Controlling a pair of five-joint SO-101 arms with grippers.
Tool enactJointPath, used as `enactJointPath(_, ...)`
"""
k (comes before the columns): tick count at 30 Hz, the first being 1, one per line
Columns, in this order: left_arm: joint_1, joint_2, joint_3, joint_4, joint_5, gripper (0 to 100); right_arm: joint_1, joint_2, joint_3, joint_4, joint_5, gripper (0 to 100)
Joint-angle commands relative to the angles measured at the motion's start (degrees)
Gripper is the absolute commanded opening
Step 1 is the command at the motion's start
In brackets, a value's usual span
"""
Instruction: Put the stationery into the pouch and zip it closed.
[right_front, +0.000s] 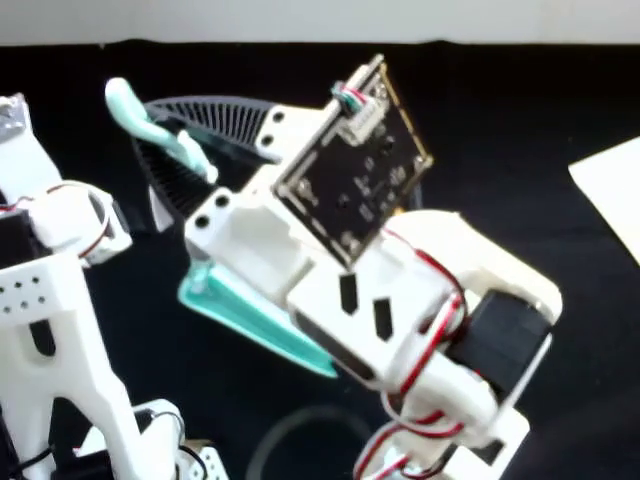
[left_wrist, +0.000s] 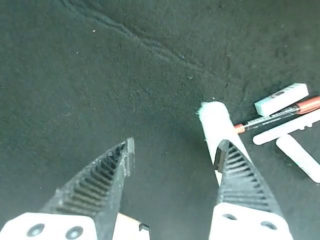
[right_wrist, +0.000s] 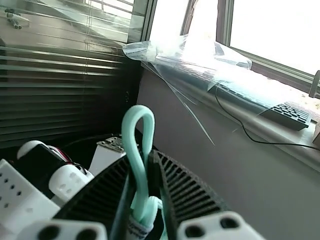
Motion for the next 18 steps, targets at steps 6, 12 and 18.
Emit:
enactJointPath(6, 4.4, -0.9, -20.8, 9.4, -0.6, 27, 1.8, 3.4, -1.8, -0.7, 0.5, 0.9)
enactJointPath(12, 4.0, -1.0, -26.5, 11.2, -3.9, 27, 3.1, 5.1, -1.9, -1.5, 0.5, 0.9)
enactJointPath(18, -0.9, -0.9, -29.6, 11.1, -6.5, 27, 4.4, 5.2, -1.9, -1.1, 0.4, 0.9)
